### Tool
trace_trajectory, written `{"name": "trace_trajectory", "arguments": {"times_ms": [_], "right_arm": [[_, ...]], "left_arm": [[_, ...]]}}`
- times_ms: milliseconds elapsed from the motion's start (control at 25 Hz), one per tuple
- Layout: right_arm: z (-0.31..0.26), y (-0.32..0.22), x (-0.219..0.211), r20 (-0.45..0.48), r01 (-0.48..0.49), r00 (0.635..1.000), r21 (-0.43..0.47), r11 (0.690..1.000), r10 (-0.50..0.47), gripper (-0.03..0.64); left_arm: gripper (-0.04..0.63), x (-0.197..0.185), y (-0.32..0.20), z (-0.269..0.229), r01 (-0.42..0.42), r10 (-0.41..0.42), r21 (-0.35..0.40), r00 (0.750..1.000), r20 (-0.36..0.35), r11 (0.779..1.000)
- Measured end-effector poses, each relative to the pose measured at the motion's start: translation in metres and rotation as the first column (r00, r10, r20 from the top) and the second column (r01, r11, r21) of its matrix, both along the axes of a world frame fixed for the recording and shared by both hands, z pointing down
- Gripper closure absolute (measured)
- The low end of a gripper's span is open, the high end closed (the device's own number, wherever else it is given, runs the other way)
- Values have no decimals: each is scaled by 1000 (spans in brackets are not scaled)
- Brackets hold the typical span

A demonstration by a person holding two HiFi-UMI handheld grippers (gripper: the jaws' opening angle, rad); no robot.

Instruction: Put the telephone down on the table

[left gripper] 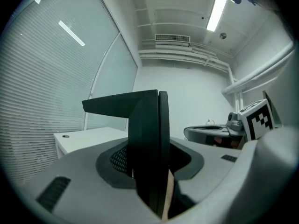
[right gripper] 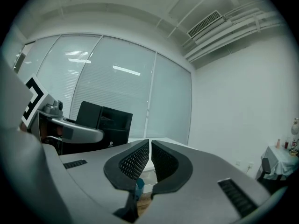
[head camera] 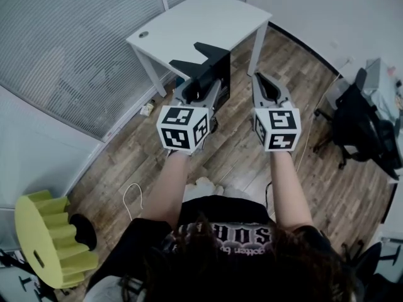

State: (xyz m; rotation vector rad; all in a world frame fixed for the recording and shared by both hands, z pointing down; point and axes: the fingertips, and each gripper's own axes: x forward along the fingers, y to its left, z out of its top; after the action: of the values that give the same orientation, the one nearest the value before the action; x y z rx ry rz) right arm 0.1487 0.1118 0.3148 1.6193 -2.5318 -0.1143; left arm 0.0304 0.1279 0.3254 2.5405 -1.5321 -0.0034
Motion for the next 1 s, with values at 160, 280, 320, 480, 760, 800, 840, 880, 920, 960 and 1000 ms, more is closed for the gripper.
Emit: {"name": "trace_trajectory", "arguments": {"times_ms": [160,280,320,480,760,800,840,880,920,960,1000], "right_arm": [[1,-14,-7,0,5,1000,0,1000,-5,586],[5,-27,-14,-3,10,1000,-7,1000,-10,586],[7,-33,-17,-5,13,1000,-10,1000,-13,586],[13,-57,-31,-20,17,1000,-17,1000,-17,586],[16,-109,-50,-31,12,999,-29,1000,-12,586],[16,-117,-54,-32,13,999,-31,999,-14,586],[17,-124,-57,-34,14,999,-32,999,-15,586],[18,-131,-60,-34,16,999,-35,999,-17,585],[19,-138,-63,-35,19,999,-38,999,-21,584],[20,-144,-67,-35,23,999,-41,999,-25,584],[21,-150,-71,-35,29,999,-43,999,-30,584]], "left_arm": [[428,-5,-13,0,-5,5,2,1000,2,1000],[428,-9,-27,3,-18,18,-3,1000,-1,1000],[428,-11,-32,5,-24,24,-5,1000,-1,1000],[428,-20,-59,13,-48,48,-18,999,-10,999],[428,-34,-114,16,-91,91,-30,996,-14,995],[428,-37,-121,17,-98,98,-32,995,-14,995],[428,-40,-128,17,-105,105,-33,994,-14,994],[428,-42,-135,17,-113,112,-34,994,-14,993],[428,-45,-142,17,-120,119,-35,993,-15,992],[428,-48,-148,18,-126,126,-37,992,-14,991],[428,-52,-155,18,-133,132,-40,991,-14,990]]}}
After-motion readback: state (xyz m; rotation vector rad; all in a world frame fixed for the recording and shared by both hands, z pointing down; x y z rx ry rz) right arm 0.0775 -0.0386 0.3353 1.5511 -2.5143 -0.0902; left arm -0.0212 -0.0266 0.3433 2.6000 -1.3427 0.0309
